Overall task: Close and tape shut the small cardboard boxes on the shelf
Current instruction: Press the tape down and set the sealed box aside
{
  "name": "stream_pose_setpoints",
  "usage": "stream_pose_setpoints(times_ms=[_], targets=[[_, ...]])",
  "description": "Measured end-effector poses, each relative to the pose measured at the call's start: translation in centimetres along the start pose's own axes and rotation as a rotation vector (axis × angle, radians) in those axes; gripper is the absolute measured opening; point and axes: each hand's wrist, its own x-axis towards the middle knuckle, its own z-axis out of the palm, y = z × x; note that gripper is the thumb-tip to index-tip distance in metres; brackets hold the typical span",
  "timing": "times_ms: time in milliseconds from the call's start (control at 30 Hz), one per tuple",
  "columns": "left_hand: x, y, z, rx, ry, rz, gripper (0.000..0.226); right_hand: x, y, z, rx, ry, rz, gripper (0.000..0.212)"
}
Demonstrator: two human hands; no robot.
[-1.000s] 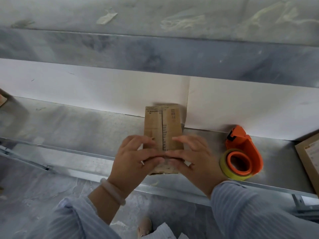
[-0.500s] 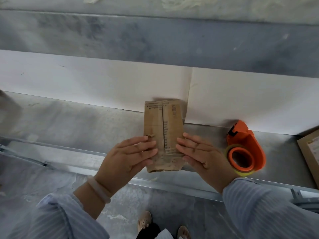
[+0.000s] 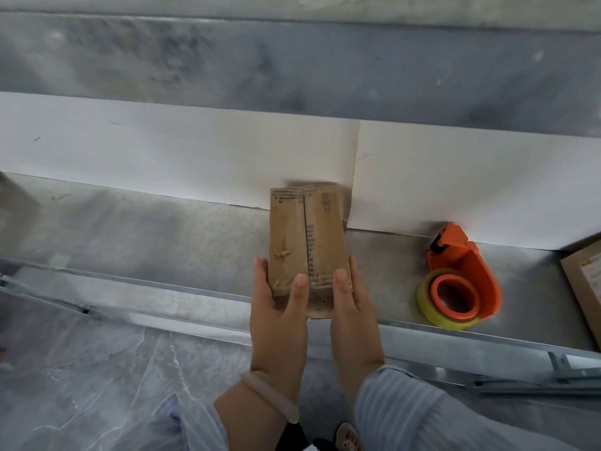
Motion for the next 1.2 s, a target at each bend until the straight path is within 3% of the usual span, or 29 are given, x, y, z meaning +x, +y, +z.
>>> stream_pose_setpoints(times_ms=[167,400,500,600,733,800,933,1200], targets=[[0.4,-0.4,0.3,0.090,0.086,0.073,0.036,0.4,-0.2,0.7,-0.213,0.138,-0.011,0.035],[1.4,-1.7,-1.0,0.070,0.072,0.024,0.037,0.7,0.4,0.4,-0.279,0.173,-0.051,0.044],[2.1,-1.9,-2.1,0.227,-0.056,0.158,0.060,0.7,0.7,-0.1,-0.207,0.040,-0.111,0.056],[3.3,-1.6,-3.8,0.687,-0.179,0.417,0.077,1.2,1.0,-1.5,-0.261,-0.113,-0.176,0.076],[5.2,-1.0,-6.2,0.892,-0.321,0.673,0.062,2.4,0.3,-4.3,-0.767,-0.222,-0.545,0.063],[6.1,-0.6,-7.0,0.962,-0.353,0.852,0.049,3.7,-0.2,-5.3,-0.841,-0.327,-0.698,0.052],[7.1,0.0,-6.9,0.811,-0.463,0.774,0.034,5.9,-0.9,-6.4,-0.836,-0.429,-0.729,0.037],[9.9,1.7,-9.3,1.034,-0.746,0.925,0.036,8.0,-1.7,-8.5,-1.122,-0.618,-0.917,0.045]])
